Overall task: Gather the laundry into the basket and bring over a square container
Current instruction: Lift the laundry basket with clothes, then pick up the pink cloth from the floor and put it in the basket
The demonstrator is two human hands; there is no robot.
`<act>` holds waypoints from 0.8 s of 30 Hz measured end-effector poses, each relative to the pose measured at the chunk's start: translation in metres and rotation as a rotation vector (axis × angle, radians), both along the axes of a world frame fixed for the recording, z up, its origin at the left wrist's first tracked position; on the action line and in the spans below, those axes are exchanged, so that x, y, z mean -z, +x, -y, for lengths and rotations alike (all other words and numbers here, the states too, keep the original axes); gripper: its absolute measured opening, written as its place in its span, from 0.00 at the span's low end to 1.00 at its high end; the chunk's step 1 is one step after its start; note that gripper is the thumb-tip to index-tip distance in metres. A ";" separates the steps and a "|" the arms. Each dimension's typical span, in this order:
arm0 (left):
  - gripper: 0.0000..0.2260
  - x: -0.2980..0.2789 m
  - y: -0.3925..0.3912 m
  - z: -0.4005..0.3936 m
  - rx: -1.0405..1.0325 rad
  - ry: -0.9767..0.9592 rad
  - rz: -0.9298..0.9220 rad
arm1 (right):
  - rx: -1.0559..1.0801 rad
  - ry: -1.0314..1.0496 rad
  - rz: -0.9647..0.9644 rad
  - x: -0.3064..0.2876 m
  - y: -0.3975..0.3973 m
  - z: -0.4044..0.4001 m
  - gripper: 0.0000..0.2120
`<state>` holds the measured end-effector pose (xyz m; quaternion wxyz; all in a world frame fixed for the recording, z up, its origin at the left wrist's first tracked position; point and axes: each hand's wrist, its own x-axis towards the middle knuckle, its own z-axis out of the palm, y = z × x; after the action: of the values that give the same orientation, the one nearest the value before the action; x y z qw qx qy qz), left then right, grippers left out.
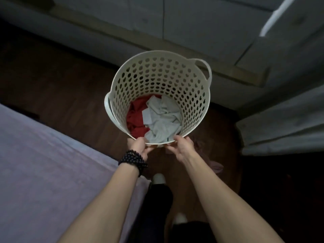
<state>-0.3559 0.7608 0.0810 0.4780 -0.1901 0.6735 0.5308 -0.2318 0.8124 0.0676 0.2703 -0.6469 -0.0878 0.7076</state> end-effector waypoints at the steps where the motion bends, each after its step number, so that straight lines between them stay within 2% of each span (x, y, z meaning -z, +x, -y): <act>1: 0.13 0.021 -0.010 -0.011 -0.005 -0.020 0.002 | -0.013 -0.023 -0.012 0.022 -0.013 -0.012 0.22; 2: 0.13 0.041 -0.020 -0.020 -0.023 -0.031 -0.009 | -0.012 -0.036 -0.024 0.044 -0.023 -0.022 0.22; 6: 0.25 0.127 -0.052 -0.050 -0.073 -0.060 -0.042 | -0.070 -0.091 -0.057 0.130 -0.058 -0.059 0.23; 11: 0.26 0.221 -0.079 -0.059 -0.158 -0.110 -0.069 | -0.110 -0.131 -0.101 0.223 -0.091 -0.075 0.23; 14: 0.24 0.257 -0.087 -0.053 -0.230 -0.130 -0.074 | -0.155 -0.136 -0.124 0.253 -0.099 -0.069 0.22; 16: 0.23 0.276 -0.077 -0.047 -0.289 -0.096 -0.092 | -0.192 -0.164 -0.220 0.273 -0.090 -0.070 0.23; 18: 0.29 0.291 -0.043 -0.039 -0.305 -0.020 -0.047 | -0.273 -0.199 -0.306 0.289 -0.066 -0.071 0.20; 20: 0.35 0.305 0.006 -0.032 -0.114 -0.054 0.024 | -0.224 -0.227 -0.223 0.310 -0.029 -0.068 0.19; 22: 0.32 0.330 0.060 -0.037 0.239 -0.113 -0.001 | -0.138 -0.226 0.007 0.338 0.026 -0.063 0.16; 24: 0.29 0.364 0.091 -0.055 0.624 -0.117 -0.127 | -0.176 -0.180 0.258 0.365 0.082 -0.060 0.15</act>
<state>-0.2648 0.8155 -0.2830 0.5631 0.0320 0.7570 0.3298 -0.1499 0.8721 -0.2976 0.1347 -0.7436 -0.1144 0.6448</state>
